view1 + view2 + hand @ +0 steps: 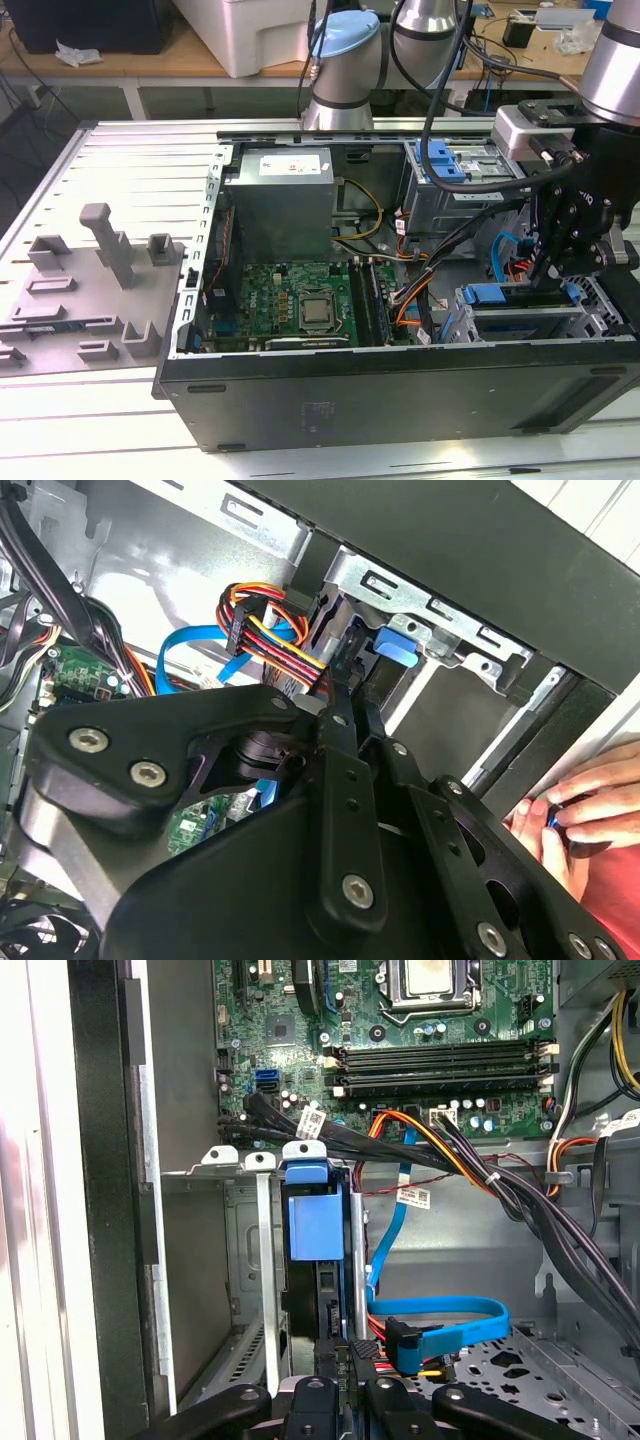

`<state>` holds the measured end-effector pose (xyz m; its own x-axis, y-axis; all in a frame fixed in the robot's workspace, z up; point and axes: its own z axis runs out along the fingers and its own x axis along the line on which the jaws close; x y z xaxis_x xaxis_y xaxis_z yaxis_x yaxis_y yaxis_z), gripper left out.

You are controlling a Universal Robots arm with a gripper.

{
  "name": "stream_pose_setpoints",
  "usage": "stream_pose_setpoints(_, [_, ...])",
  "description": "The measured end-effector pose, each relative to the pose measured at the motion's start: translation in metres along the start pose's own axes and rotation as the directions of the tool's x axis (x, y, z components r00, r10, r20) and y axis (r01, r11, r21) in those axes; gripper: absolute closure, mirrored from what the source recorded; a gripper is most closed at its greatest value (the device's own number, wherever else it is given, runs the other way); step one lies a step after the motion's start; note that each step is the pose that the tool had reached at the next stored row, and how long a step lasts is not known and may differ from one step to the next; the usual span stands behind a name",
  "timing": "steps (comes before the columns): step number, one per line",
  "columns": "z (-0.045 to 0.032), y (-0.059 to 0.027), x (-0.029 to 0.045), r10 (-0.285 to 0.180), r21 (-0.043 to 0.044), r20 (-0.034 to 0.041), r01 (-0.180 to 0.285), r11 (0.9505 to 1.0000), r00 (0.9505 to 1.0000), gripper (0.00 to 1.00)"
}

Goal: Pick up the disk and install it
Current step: 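Insert the first disk wire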

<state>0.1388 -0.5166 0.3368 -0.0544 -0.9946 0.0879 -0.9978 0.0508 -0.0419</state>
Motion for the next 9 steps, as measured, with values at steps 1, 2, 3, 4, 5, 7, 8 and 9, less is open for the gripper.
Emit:
stream_pose_setpoints(1, [0.0000,0.0000,0.0000,0.000,0.0000,-0.0001,0.000,1.0000,1.0000,0.83])
stream_pose_setpoints(2, [0.0001,0.0000,0.0000,0.000,0.0000,0.0000,0.000,1.0000,1.0000,0.83])
stream_pose_setpoints(3, [0.0001,0.0000,0.0000,0.000,0.0000,0.0000,0.000,1.0000,1.0000,0.83])
stream_pose_setpoints(4, [0.0001,0.0000,0.0000,0.000,0.0000,-0.0001,0.000,1.0000,1.0000,0.83])
stream_pose_setpoints(5, [0.0001,0.0000,0.0000,0.000,0.0000,0.0000,0.000,1.0000,1.0000,0.83])
stream_pose_setpoints(7, [0.0001,0.0000,0.0000,0.000,0.0000,-0.0001,0.000,1.0000,1.0000,0.83])
stream_pose_setpoints(8, [0.0001,0.0000,0.0000,0.000,0.0000,0.0000,0.000,1.0000,1.0000,0.83])
stream_pose_setpoints(9, [0.0001,0.0000,0.0000,0.000,0.0000,0.0000,0.000,1.0000,1.0000,0.83])
